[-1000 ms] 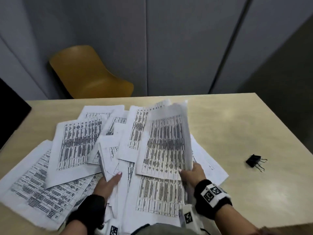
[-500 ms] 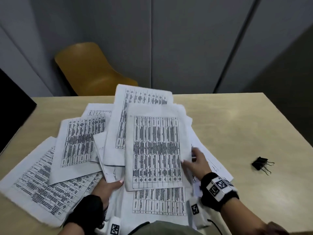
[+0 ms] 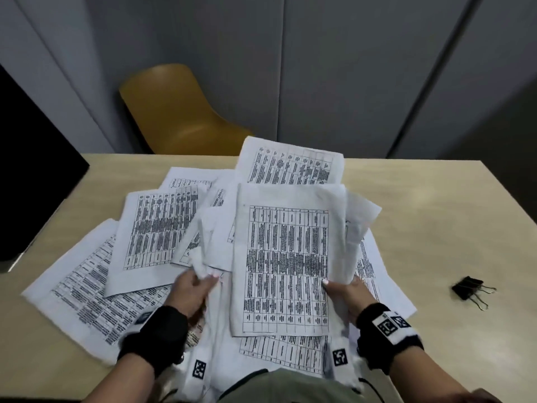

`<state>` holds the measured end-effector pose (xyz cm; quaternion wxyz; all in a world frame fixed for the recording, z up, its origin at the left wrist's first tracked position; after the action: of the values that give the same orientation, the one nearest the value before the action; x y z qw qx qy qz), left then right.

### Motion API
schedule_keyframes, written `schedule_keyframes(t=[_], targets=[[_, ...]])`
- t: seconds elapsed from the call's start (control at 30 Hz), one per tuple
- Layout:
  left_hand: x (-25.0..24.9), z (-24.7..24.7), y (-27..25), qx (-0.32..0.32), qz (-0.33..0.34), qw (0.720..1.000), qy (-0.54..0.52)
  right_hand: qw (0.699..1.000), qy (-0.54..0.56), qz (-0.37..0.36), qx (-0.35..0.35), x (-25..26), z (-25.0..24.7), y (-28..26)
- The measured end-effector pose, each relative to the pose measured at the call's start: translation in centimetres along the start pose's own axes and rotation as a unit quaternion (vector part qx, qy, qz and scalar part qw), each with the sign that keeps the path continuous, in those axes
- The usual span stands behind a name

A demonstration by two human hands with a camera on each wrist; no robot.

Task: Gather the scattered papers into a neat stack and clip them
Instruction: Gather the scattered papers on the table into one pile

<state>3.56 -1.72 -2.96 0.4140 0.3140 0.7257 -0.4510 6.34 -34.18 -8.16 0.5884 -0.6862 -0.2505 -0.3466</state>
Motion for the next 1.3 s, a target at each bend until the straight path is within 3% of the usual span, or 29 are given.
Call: schedule_keyframes(t=[0.07, 0.1, 0.13, 0.2, 0.27, 0.43, 0.5, 0.53, 0.57, 0.63, 0.7, 0.73, 0.8, 0.9, 1.0, 1.1, 1.13, 1.2, 1.23, 1.3], targets=[[-0.4, -3.2, 2.0, -0.14, 0.076, 0.983, 0.094, 1.0, 0.009, -0.001, -0.009, -0.1, -0.1, 0.1], [-0.4, -4.8, 3.2, -0.186, 0.099, 0.96, 0.186, 1.0, 0.01, -0.001, -0.009, -0.1, -0.1, 0.0], [-0.1, -5.8, 4.0, -0.189, 0.083, 0.937, 0.282, 1.0, 0.016, -0.004, -0.005, -0.1, -0.1, 0.0], [1.7, -6.8, 4.8, -0.114, -0.012, 0.91, 0.399, 1.0, 0.016, 0.002, -0.005, 0.1, -0.3, -0.1], [3.2, -6.1, 4.1, -0.027, -0.061, 0.903, 0.423, 1.0, 0.011, 0.006, -0.01, 0.1, -0.5, 0.2], [4.5, -4.0, 0.6, 0.084, 0.064, 0.832, 0.545, 0.999, 0.003, 0.0, -0.034, 0.4, -1.6, 0.6], [5.1, -3.7, -0.7, 0.111, 0.108, 0.819, 0.553, 0.998, -0.032, -0.015, -0.042, 0.5, -2.1, 0.9], [5.1, -3.9, -1.0, 0.107, 0.131, 0.83, 0.531, 0.999, -0.036, -0.016, -0.037, 0.5, -2.0, 0.8], [4.6, -4.1, -1.0, 0.075, 0.154, 0.859, 0.482, 0.999, -0.036, -0.017, -0.035, 0.5, -2.1, 0.8], [3.6, -5.6, 0.2, -0.061, 0.166, 0.919, 0.354, 0.998, -0.048, -0.016, -0.025, 0.7, -2.0, 0.6], [2.9, -6.9, 2.1, -0.175, 0.114, 0.92, 0.332, 0.998, -0.051, -0.011, -0.017, 0.8, -1.9, 0.5], [2.8, -7.2, 2.9, -0.196, 0.066, 0.914, 0.348, 0.999, -0.048, -0.008, -0.015, 0.7, -1.8, 0.4], [2.8, -6.5, 4.1, -0.188, -0.008, 0.902, 0.388, 0.999, -0.049, -0.007, -0.011, 0.7, -1.8, 0.4], [2.9, -3.4, 4.4, -0.106, -0.001, 0.893, 0.437, 0.999, -0.047, -0.013, -0.01, 0.6, -1.9, 0.7], [2.9, -0.3, 2.9, -0.042, 0.059, 0.884, 0.461, 0.999, -0.04, -0.008, -0.006, 0.3, -2.0, 0.9], [1.8, -0.7, 2.0, -0.095, 0.151, 0.894, 0.411, 0.999, -0.041, -0.009, 0.004, 0.1, -2.0, 1.1], [1.7, -1.7, 2.0, -0.139, 0.132, 0.9, 0.39, 0.999, -0.04, -0.012, 0.006, 0.1, -2.0, 1.1], [2.4, -4.1, 2.3, -0.194, -0.005, 0.911, 0.364, 0.999, -0.047, -0.009, 0.007, 0.0, -2.0, 1.3], [2.9, -4.8, 2.3, -0.192, -0.073, 0.915, 0.347, 0.999, -0.045, -0.011, 0.009, 0.1, -2.0, 1.3], [3.5, -4.6, 2.2, -0.153, -0.103, 0.918, 0.352, 0.999, -0.038, -0.011, 0.011, -0.1, -2.0, 1.5]])
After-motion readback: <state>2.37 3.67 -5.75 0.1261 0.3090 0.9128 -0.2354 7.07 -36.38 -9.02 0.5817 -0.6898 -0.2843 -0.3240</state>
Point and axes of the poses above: each hand's wrist, its own y-axis towards the middle knuckle, its own z-axis out of the palm, x = y × z, the point moved 4 cm from there along y, towards the middle knuckle, and after that the axes turned 6 degrees about -x, right-handed, at the moved point
